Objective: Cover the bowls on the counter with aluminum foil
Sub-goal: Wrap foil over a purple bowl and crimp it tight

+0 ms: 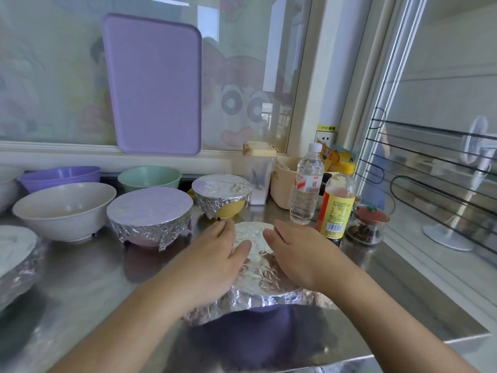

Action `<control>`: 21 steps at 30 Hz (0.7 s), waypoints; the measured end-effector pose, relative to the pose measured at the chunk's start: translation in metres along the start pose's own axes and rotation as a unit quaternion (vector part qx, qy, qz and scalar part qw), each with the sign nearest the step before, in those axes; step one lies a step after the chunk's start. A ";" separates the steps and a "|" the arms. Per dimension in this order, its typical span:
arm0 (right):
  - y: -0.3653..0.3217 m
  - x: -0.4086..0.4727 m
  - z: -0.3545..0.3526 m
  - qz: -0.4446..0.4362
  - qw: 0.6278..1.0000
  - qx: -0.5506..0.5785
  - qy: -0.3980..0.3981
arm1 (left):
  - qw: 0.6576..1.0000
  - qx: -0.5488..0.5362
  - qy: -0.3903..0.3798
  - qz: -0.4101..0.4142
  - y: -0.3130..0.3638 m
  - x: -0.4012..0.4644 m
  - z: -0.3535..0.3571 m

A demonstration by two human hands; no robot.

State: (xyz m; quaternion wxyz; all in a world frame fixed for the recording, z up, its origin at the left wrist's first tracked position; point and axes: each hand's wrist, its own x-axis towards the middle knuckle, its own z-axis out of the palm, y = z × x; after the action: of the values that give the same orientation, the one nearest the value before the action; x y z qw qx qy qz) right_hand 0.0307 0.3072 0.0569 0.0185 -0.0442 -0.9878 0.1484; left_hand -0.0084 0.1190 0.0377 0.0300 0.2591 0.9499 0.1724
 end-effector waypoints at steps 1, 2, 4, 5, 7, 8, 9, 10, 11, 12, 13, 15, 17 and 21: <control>0.000 0.000 0.000 0.008 1.000 -0.008 0.018 | 1.000 -0.010 0.013 0.003 -0.003 0.000 -0.001; -0.001 0.002 0.001 0.010 0.999 -0.018 0.034 | 0.999 -0.020 0.038 0.002 -0.005 0.001 -0.001; 0.000 0.013 0.004 -0.003 0.998 -0.019 0.055 | 0.996 -0.040 0.082 0.001 0.000 0.001 0.003; -0.001 0.018 0.006 -0.030 0.998 -0.001 0.059 | 0.994 -0.049 0.098 0.004 0.006 0.002 0.007; -0.003 0.023 0.007 -0.094 0.994 0.030 0.042 | 0.991 -0.035 0.129 0.018 0.018 0.003 0.016; -0.005 0.024 0.008 -0.121 0.992 0.035 0.028 | 0.989 -0.013 0.143 0.025 0.021 0.005 0.021; -0.005 0.024 0.009 -0.132 0.991 0.030 0.017 | 0.988 0.013 0.155 0.026 0.022 0.006 0.024; -0.006 0.024 0.009 -0.134 0.990 0.031 0.006 | 0.987 0.033 0.156 0.020 0.021 0.006 0.025; -0.005 0.024 0.009 -0.125 0.992 0.028 0.001 | 0.987 0.043 0.152 0.020 0.020 0.005 0.024; -0.004 0.025 0.009 -0.118 0.993 0.030 -0.001 | 0.986 0.067 0.146 0.031 0.018 0.004 0.023; -0.005 0.025 0.009 -0.107 0.994 0.035 -0.006 | 0.984 0.099 0.139 0.046 0.015 0.004 0.024; -0.005 0.026 0.010 -0.085 0.996 0.029 -0.010 | 0.980 0.155 0.108 0.068 0.011 0.003 0.023; -0.008 0.025 0.011 -0.077 0.997 0.023 -0.005 | 0.987 0.113 0.095 0.058 0.006 0.004 0.020; -0.007 0.017 0.016 -0.044 0.999 -0.001 0.005 | 0.996 0.046 0.052 0.049 -0.003 0.009 0.006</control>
State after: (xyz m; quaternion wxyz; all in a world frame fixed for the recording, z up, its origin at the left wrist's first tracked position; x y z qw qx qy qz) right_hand 0.0124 0.2978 0.0441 0.0298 -0.0015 -0.9887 0.1466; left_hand -0.0166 0.1228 0.0316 -0.0402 0.2970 0.9432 0.1434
